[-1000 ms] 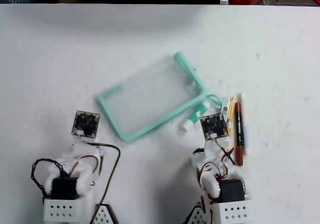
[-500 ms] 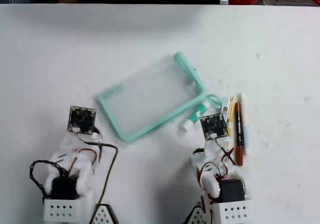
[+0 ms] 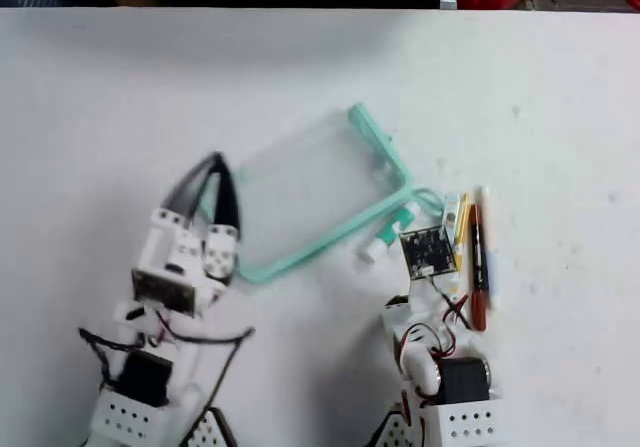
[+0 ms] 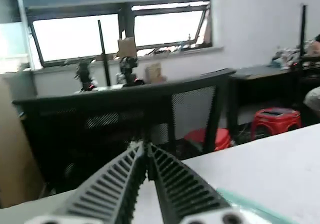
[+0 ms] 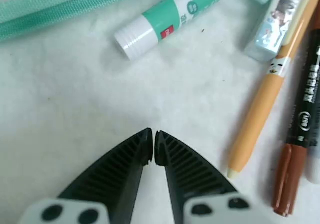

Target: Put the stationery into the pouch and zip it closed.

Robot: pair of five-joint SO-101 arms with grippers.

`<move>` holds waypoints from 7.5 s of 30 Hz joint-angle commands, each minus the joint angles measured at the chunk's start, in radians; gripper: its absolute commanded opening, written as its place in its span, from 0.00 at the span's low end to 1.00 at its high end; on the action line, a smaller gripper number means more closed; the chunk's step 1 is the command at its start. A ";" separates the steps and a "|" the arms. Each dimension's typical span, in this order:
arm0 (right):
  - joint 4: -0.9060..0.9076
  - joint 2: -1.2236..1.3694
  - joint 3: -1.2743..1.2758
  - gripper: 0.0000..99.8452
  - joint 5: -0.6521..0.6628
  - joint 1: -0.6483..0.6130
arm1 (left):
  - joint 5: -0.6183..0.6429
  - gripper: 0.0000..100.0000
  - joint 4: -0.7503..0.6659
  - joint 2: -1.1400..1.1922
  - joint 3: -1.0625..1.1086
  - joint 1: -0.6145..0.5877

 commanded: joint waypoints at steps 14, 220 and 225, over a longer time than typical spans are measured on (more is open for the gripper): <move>-0.016 -0.007 0.006 0.02 -0.005 -0.010 | -0.009 0.02 0.384 -0.007 -0.005 0.166; -0.892 0.638 -0.241 0.08 0.235 -0.255 | -0.350 0.02 0.318 0.549 -0.187 -0.220; -0.898 0.638 -0.239 0.08 0.233 -0.262 | -0.350 0.02 0.318 0.549 -0.186 -0.220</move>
